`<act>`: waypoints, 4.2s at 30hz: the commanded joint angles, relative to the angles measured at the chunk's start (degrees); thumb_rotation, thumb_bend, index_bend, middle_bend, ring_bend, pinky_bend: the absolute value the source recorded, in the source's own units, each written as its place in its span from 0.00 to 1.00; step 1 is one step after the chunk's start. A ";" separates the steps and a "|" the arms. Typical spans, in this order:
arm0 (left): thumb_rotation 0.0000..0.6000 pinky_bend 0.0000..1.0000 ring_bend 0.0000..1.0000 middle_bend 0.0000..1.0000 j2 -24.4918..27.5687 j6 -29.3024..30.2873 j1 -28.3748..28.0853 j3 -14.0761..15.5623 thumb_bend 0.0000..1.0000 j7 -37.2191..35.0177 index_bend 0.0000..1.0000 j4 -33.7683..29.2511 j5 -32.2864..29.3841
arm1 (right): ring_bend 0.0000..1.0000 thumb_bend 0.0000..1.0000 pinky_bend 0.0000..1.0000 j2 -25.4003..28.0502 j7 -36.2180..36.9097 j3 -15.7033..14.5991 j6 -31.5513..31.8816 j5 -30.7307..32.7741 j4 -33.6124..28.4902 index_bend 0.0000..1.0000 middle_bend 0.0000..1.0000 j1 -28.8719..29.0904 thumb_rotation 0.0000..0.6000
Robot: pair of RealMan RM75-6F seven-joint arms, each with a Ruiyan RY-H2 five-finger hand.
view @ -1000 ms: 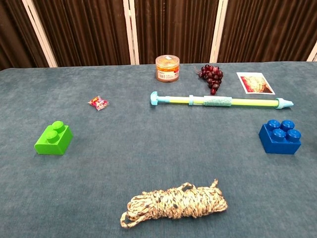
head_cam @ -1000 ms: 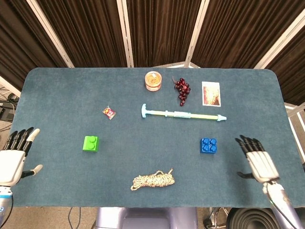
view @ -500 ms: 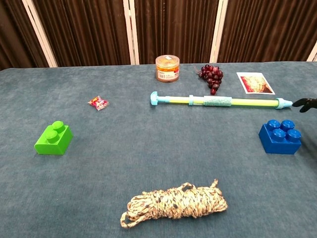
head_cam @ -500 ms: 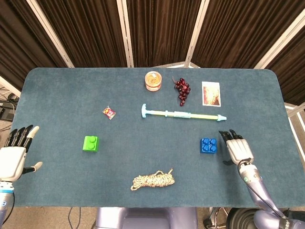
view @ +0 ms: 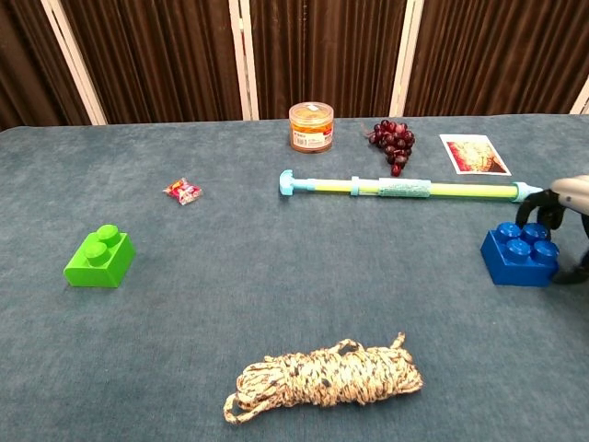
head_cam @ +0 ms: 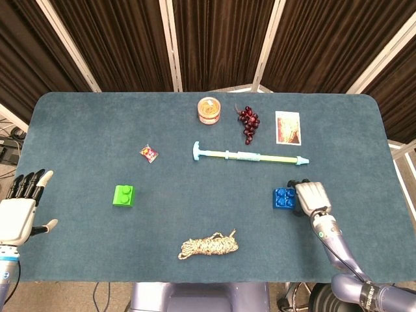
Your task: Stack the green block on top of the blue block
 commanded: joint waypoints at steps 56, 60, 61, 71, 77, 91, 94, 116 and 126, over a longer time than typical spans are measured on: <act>1.00 0.00 0.00 0.00 0.12 -3.92 -1.75 -1.94 0.00 -1.74 0.00 2.72 -8.06 | 0.07 0.00 0.25 -19.92 27.62 0.44 -14.39 -24.11 27.50 0.02 0.08 31.32 1.00; 1.00 0.00 0.00 0.00 0.12 -3.89 -1.77 -1.82 0.00 -1.66 0.00 2.62 -7.92 | 0.00 0.00 0.15 -16.58 24.33 1.52 -15.00 -20.74 22.24 0.00 0.00 30.13 1.00; 1.00 0.00 0.00 0.00 0.14 -3.86 -1.77 -1.81 0.00 -1.68 0.00 2.61 -7.89 | 0.00 0.00 0.15 -15.64 23.23 1.70 -14.57 -20.04 20.77 0.00 0.00 29.60 1.00; 1.00 0.00 0.00 0.00 0.11 -3.31 -1.68 -1.13 0.00 -2.25 0.00 2.55 -5.96 | 0.00 0.00 0.13 1.42 17.42 -0.37 -2.88 -18.85 1.60 0.00 0.00 19.21 1.00; 1.00 0.00 0.00 0.00 -0.68 -1.99 -1.47 -0.22 0.00 -1.42 0.00 2.29 -3.26 | 0.00 0.00 0.08 16.92 21.04 -5.85 13.61 -23.90 -6.67 0.00 0.00 5.83 1.00; 1.00 0.00 0.00 0.00 -2.53 -6.39 -4.98 0.54 0.00 1.43 0.00 0.64 -0.26 | 0.00 0.00 0.00 24.30 31.79 -13.60 33.08 -27.00 -10.41 0.00 0.00 -14.07 1.00; 1.00 0.00 0.00 0.00 -3.13 -7.75 -6.07 0.00 0.00 2.11 0.00 0.91 -0.94 | 0.00 0.00 0.00 23.51 30.96 -13.84 34.77 -27.06 -9.87 0.00 0.00 -15.94 1.00; 1.00 0.06 0.02 0.05 -17.93 -28.01 -21.73 -2.91 0.00 7.58 0.00 18.99 -8.99 | 0.00 0.00 0.00 17.85 26.31 -9.93 37.03 -26.37 -4.17 0.00 0.00 -21.20 1.00; 1.00 0.18 0.18 0.22 -18.81 -33.48 -24.96 -1.66 0.03 1.77 0.02 21.67 -7.85 | 0.00 0.00 0.00 17.44 26.42 -8.86 35.40 -26.11 -3.57 0.00 0.00 -21.34 1.00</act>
